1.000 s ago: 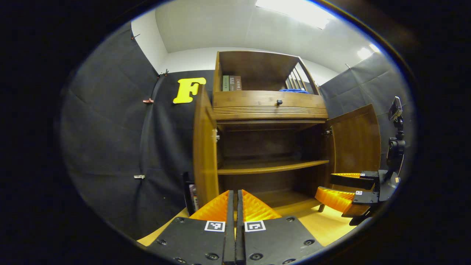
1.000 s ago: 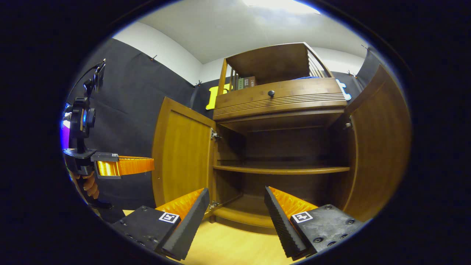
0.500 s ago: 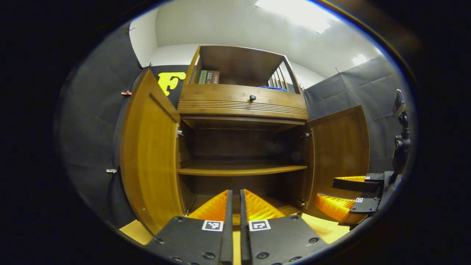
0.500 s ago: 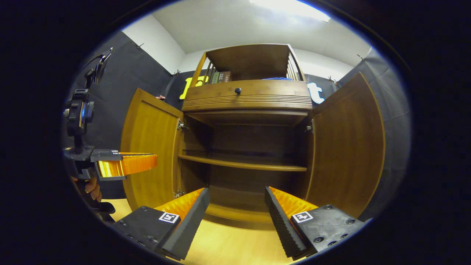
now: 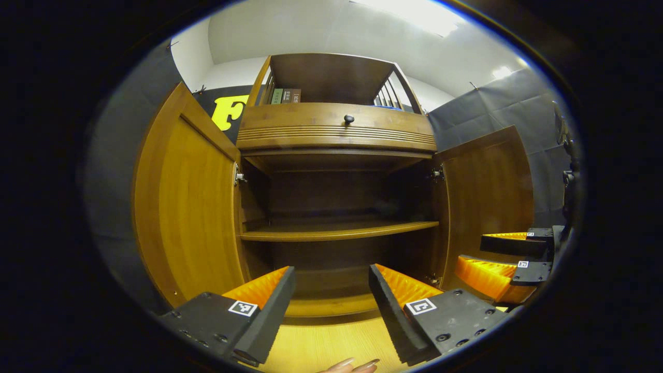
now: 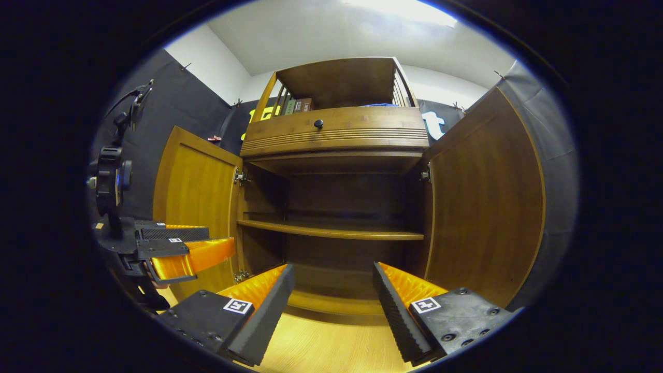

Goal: Open the right door of the double-door shoe cabinet with the right hand, and open the left door with the left hand.

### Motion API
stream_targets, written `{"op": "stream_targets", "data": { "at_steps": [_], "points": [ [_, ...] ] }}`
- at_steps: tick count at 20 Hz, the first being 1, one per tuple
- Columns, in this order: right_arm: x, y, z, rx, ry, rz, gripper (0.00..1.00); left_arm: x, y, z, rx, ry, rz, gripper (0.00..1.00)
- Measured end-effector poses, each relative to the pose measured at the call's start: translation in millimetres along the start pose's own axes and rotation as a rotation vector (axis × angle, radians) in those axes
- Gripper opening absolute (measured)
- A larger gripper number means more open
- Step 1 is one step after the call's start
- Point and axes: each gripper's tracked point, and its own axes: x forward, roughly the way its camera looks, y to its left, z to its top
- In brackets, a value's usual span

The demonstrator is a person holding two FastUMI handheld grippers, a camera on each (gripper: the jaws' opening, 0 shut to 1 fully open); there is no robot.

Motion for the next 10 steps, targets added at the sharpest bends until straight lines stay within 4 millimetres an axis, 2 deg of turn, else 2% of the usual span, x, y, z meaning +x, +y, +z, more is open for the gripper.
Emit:
{"op": "stream_targets", "data": {
  "at_steps": [4, 10],
  "points": [
    [5.4, 0.0, 1.8, -0.009, -0.006, 0.002, 0.95, 5.5, 2.0, 0.1, -0.013, -0.007, 0.002, 0.88],
    [7.2, 5.0, 0.9, -0.008, -0.002, 0.016, 0.96, 2.5, 2.6, 5.2, -0.005, -0.029, -0.001, 0.88]
  ]
}}
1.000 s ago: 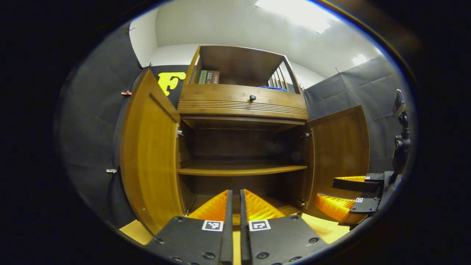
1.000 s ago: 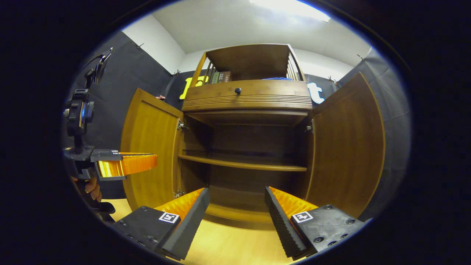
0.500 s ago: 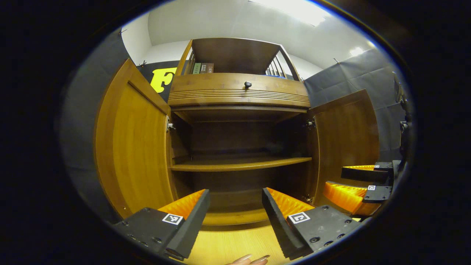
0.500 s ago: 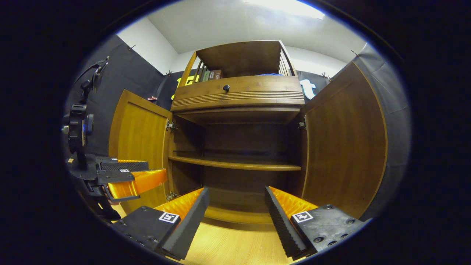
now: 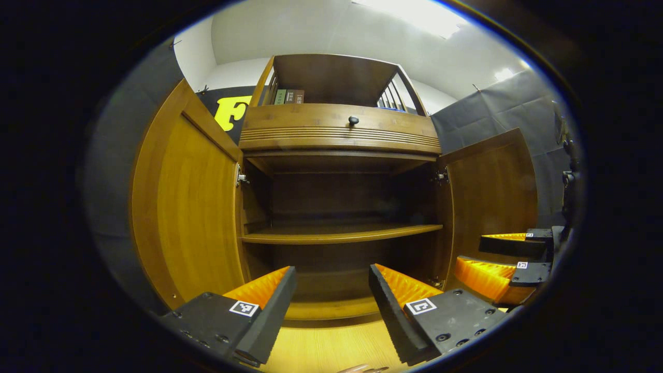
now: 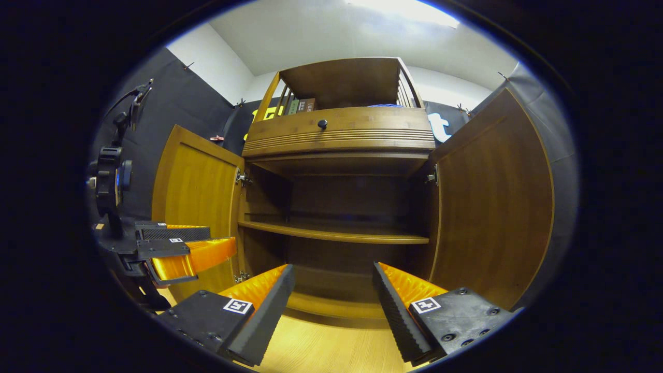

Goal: Open the right door of the double-door shoe cabinet with the right hand, and open the left door with the left hand.

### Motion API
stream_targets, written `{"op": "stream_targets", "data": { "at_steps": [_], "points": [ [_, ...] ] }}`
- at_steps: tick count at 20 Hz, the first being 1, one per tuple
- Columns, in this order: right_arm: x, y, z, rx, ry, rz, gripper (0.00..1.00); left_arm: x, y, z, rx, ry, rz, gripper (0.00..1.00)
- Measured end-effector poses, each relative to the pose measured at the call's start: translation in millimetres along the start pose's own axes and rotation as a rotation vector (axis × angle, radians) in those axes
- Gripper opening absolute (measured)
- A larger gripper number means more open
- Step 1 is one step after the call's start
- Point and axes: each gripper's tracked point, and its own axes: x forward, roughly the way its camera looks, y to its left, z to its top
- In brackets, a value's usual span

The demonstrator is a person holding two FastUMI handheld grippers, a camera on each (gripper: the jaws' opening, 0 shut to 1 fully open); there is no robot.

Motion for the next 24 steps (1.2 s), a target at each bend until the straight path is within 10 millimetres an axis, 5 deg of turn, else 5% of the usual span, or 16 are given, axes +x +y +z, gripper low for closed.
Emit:
{"op": "stream_targets", "data": {
  "at_steps": [24],
  "points": [
    [-5.7, -2.7, 4.4, 0.009, 0.002, -0.007, 0.97, -5.5, 7.8, 2.8, 0.011, -0.012, 0.028, 0.88]
  ]
}}
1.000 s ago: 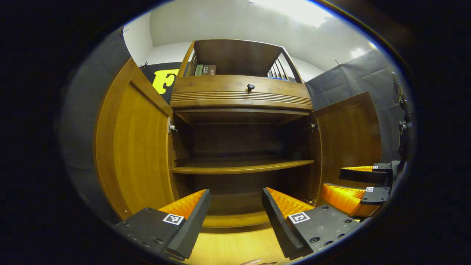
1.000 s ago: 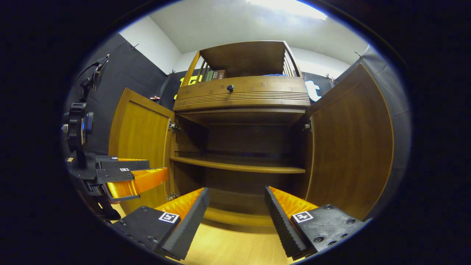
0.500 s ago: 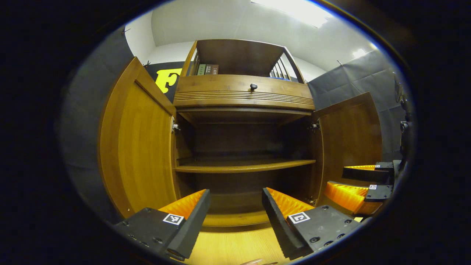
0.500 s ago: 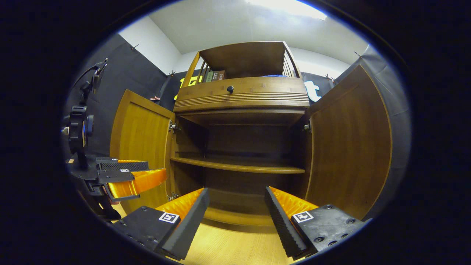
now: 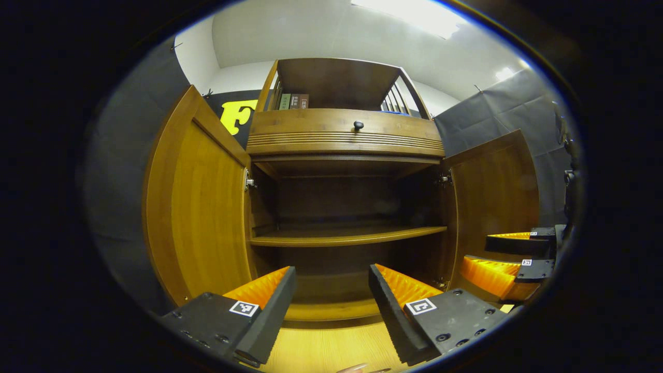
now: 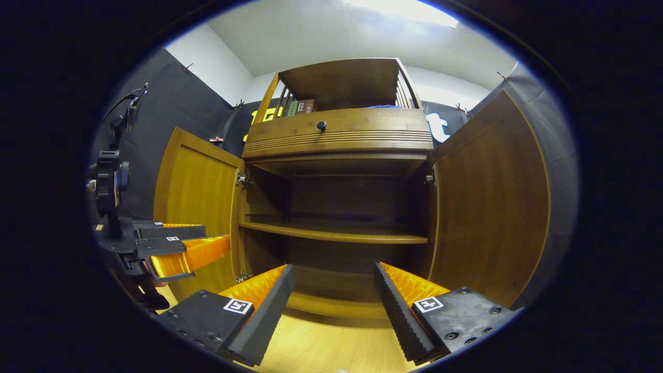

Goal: Open the right door of the double-door shoe cabinet with the right hand, and open the left door with the left hand.

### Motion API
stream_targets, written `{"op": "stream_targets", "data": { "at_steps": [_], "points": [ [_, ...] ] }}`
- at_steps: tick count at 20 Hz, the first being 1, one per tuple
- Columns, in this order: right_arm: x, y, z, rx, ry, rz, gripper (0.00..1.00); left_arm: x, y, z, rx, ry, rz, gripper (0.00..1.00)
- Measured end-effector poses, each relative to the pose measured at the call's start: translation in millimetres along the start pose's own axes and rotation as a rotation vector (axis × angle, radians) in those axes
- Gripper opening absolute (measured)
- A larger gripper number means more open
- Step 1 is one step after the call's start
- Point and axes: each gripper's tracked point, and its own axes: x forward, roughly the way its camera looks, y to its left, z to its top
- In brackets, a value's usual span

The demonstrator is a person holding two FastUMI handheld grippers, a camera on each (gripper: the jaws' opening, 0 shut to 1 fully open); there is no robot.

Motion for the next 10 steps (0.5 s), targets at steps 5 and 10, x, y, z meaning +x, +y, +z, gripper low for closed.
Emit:
{"op": "stream_targets", "data": {
  "at_steps": [5, 10],
  "points": [
    [-1.1, -2.2, -1.3, 0.0, 0.003, -0.007, 0.95, -0.4, 1.0, 0.6, 0.003, -0.001, 0.003, 0.88],
    [-0.5, -5.3, -2.3, 0.012, 0.01, -0.014, 0.98, -1.9, 0.1, 1.6, 0.003, -0.004, 0.001, 0.88]
  ]
}}
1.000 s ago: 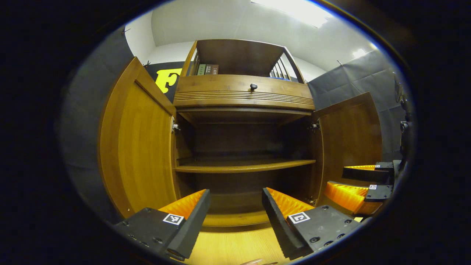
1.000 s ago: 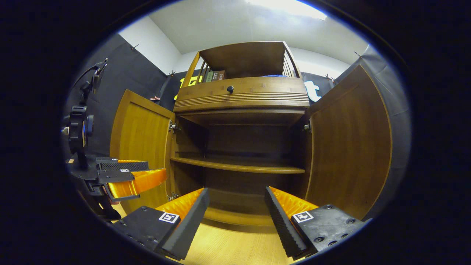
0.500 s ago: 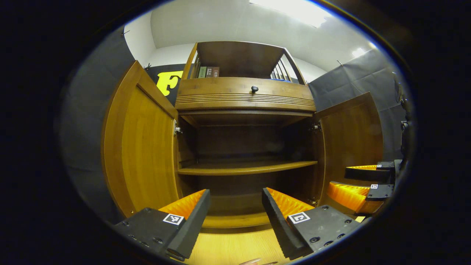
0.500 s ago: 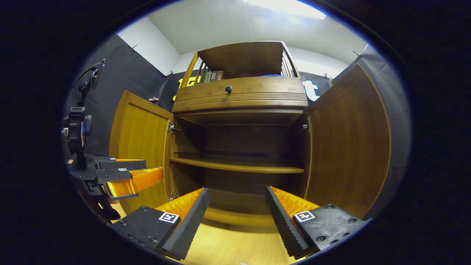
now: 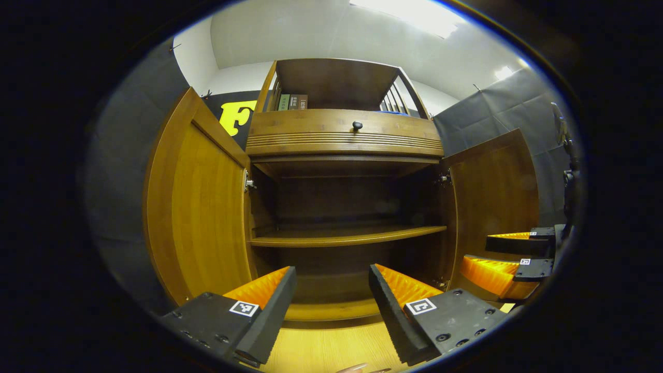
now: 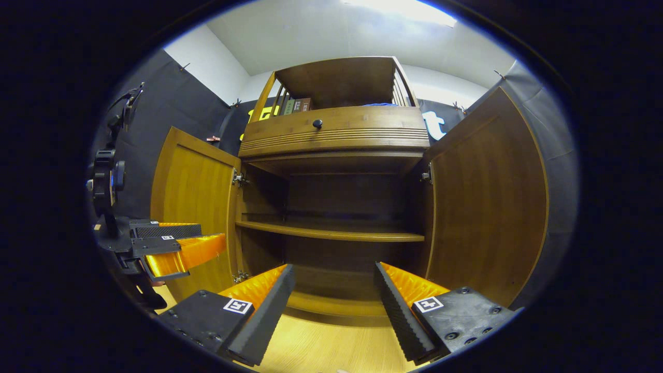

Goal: Open the right door of the double-door shoe cabinet with the right hand, and open the left door with the left hand.

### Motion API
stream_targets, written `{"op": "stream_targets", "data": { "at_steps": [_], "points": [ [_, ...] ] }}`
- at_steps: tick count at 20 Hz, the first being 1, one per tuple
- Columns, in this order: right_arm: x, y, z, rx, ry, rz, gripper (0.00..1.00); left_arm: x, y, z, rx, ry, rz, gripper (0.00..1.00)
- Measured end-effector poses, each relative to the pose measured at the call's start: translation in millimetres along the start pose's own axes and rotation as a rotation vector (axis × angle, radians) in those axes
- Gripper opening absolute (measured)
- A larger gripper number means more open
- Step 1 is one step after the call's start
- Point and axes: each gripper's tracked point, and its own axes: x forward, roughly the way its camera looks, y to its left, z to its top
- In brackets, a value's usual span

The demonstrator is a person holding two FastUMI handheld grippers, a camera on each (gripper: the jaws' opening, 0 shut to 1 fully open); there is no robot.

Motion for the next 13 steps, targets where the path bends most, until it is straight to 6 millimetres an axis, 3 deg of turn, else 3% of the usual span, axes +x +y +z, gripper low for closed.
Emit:
{"op": "stream_targets", "data": {
  "at_steps": [13],
  "points": [
    [-1.0, 1.6, 3.0, 0.013, -0.005, 0.0, 0.97, -2.9, 3.4, 3.9, 0.005, -0.016, 0.012, 0.89]
  ]
}}
